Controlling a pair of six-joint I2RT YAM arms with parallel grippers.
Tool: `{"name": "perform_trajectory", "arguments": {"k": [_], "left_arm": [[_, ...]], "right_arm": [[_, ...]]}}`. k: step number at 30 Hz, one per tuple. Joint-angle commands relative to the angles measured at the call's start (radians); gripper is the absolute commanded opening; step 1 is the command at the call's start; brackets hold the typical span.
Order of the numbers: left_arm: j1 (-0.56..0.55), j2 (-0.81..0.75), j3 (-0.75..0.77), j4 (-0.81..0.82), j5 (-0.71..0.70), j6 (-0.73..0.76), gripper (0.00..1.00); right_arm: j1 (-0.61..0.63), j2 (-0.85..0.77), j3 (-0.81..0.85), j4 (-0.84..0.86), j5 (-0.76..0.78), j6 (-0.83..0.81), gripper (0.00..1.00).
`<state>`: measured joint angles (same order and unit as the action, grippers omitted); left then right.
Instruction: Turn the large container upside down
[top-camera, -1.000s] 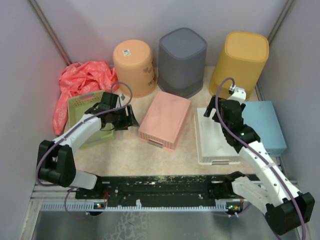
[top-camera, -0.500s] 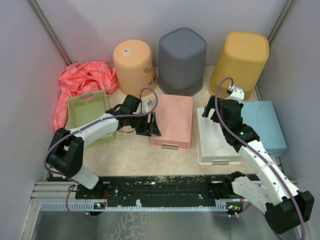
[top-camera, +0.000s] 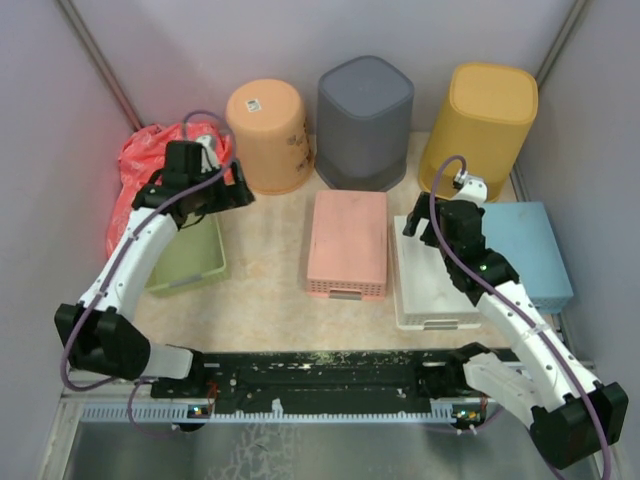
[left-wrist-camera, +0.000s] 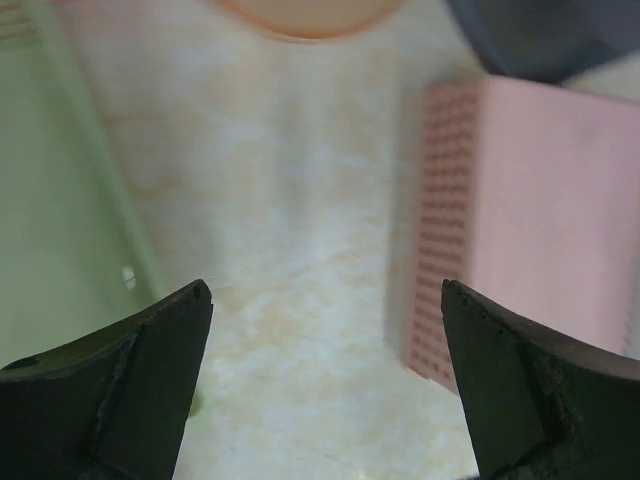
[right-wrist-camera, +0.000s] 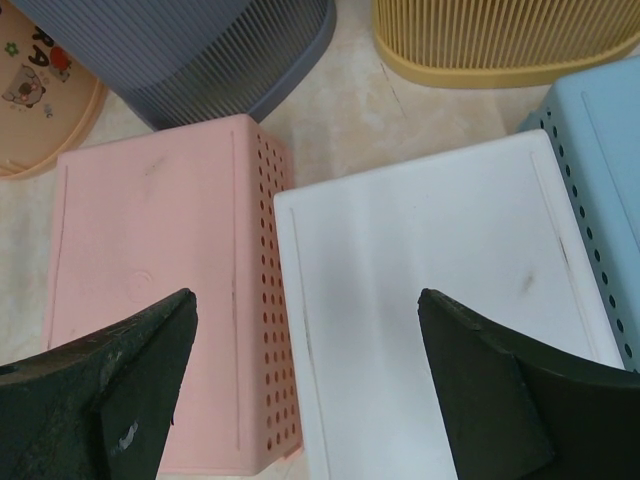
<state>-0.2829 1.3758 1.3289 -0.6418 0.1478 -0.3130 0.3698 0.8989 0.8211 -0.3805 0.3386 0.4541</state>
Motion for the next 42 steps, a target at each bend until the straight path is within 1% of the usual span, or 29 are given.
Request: {"name": "perform_trajectory", "arguments": {"k": [1,4,7,10,13,15,16,17,19,21,22,23,24,25,28,31,35,36,38,40,42], "left_arm": [[0.130,0.032,-0.072,-0.095,-0.237,0.000,1.00],[0.162,0.026,-0.156,0.016,-0.220,0.028,1.00],[0.181,0.055,-0.227,0.122,-0.236,0.042,1.00],[0.195,0.133,-0.243,0.140,-0.205,0.027,1.00],[0.198,0.233,-0.216,0.106,-0.181,0.013,0.99],[0.199,0.255,-0.218,0.114,-0.175,0.009,0.95],[0.201,0.259,-0.223,0.122,-0.169,0.009,0.92],[0.205,0.262,-0.222,0.128,-0.160,0.010,0.85],[0.207,0.264,-0.202,0.117,-0.148,0.014,0.69],[0.208,0.257,-0.168,0.073,-0.149,0.015,0.35],[0.207,0.250,-0.152,0.051,-0.151,0.011,0.22],[0.208,0.238,-0.136,0.026,-0.150,0.010,0.11],[0.208,0.224,-0.124,0.003,-0.144,0.008,0.03],[0.208,0.205,-0.116,-0.020,-0.124,0.008,0.00],[0.206,0.131,-0.089,-0.098,-0.001,0.022,0.00],[0.205,0.049,-0.049,-0.183,0.194,0.028,0.00],[0.203,-0.056,-0.018,-0.205,0.416,-0.089,0.00],[0.202,-0.074,-0.026,-0.184,0.497,-0.128,0.00],[0.197,-0.110,-0.070,-0.069,0.657,-0.218,0.00],[0.195,-0.146,-0.132,0.079,0.772,-0.325,0.00],[0.195,-0.182,-0.196,0.256,0.851,-0.434,0.00]], "right_arm": [[-0.004,-0.031,-0.014,0.038,0.018,-0.006,0.91],[-0.004,-0.033,-0.007,0.022,0.024,-0.019,0.91],[-0.004,-0.034,0.011,0.014,0.024,-0.029,0.91],[-0.003,-0.035,0.019,0.016,0.013,-0.028,0.91],[-0.003,-0.029,0.025,0.018,-0.005,-0.021,0.91],[-0.004,-0.029,0.026,0.012,-0.007,-0.012,0.91],[-0.004,-0.032,0.025,0.011,-0.007,-0.006,0.91],[-0.004,-0.034,0.022,0.013,-0.007,-0.004,0.91],[-0.005,-0.037,0.013,0.021,-0.010,0.000,0.91],[-0.004,-0.034,0.014,0.023,-0.015,0.003,0.91],[-0.003,-0.032,0.020,0.018,-0.015,0.003,0.91],[-0.004,-0.031,0.026,0.014,-0.015,0.003,0.91],[-0.005,-0.033,0.027,0.011,-0.010,0.003,0.91],[-0.003,-0.037,0.025,0.010,-0.005,0.003,0.91],[-0.004,-0.046,0.017,0.016,0.003,-0.003,0.91],[-0.005,-0.037,0.013,0.023,0.010,-0.004,0.91],[-0.004,-0.015,0.014,0.044,-0.005,-0.001,0.91],[-0.004,-0.012,0.016,0.048,-0.013,-0.001,0.91],[-0.004,-0.009,0.016,0.054,-0.019,0.001,0.90],[-0.004,-0.011,0.014,0.055,-0.017,0.004,0.90],[-0.004,-0.017,0.012,0.050,-0.006,0.012,0.90]]}}
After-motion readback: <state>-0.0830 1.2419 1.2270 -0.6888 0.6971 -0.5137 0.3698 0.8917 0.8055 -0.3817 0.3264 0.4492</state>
